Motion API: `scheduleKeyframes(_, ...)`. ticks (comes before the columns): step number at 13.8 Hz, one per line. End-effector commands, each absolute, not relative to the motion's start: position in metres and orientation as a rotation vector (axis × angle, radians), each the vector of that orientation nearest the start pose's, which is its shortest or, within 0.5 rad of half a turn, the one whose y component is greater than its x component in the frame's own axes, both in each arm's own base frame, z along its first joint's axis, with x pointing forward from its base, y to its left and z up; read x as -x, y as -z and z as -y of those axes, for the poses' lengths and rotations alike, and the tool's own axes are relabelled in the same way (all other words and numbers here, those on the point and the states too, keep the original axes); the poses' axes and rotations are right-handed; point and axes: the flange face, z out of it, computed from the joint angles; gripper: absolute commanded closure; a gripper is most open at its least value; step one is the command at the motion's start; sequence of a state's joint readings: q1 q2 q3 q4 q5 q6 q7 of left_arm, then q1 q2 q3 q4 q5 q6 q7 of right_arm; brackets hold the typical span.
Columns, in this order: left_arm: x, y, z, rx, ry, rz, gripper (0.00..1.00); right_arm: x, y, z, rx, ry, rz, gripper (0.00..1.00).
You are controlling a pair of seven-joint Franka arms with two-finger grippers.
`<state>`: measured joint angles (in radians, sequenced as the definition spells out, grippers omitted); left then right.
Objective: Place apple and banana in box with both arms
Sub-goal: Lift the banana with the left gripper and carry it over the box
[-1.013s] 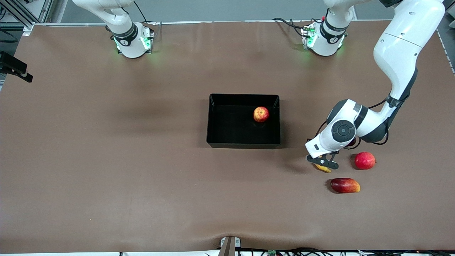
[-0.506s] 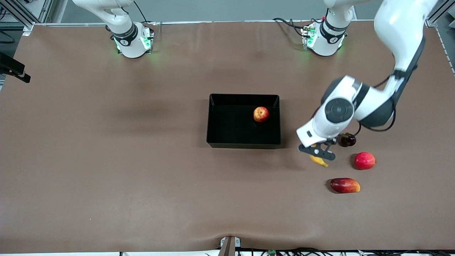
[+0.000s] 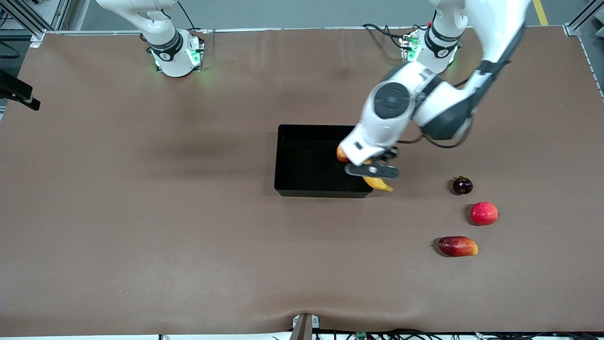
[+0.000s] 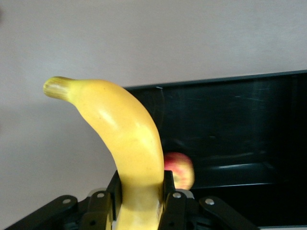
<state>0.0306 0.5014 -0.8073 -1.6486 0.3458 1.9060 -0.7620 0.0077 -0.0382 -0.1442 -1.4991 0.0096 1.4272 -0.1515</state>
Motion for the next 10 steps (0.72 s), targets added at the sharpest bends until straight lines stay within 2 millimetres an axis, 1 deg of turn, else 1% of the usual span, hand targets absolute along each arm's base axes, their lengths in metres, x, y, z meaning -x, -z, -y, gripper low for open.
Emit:
scheduleKeyframes(1,-0.519,-0.371,0.438,3.157,-0.201,0.012,1.0,-0.524,-0.669,0.078,3.109,-0.038,0.017,0.0)
scheduleKeyframes(2,-0.513,-0.365,0.455,3.165,-0.213,0.031,1.0,-0.524,-0.669,0.078,3.109,-0.038,0.017,0.0)
scheduleKeyframes(3,-0.508,-0.356,0.47,3.161,-0.218,0.044,1.0,-0.525,-0.668,0.08,3.109,-0.041,0.01,0.0)
scheduleKeyframes(6,-0.497,-0.327,0.503,3.107,-0.162,0.097,1.0,-0.524,-0.669,0.08,3.108,-0.038,0.01,0.0)
scheduleKeyframes(8,-0.495,-0.307,0.52,3.1,-0.1,0.135,1.0,-0.524,-0.668,0.081,3.107,-0.04,0.008,0.0)
scheduleKeyframes(9,-0.498,-0.3,0.525,3.115,-0.067,0.136,1.0,-0.524,-0.668,0.081,3.107,-0.04,0.008,0.0)
scheduleKeyframes(10,-0.499,-0.298,0.528,3.137,-0.036,0.117,1.0,-0.524,-0.669,0.081,3.108,-0.038,0.008,0.0)
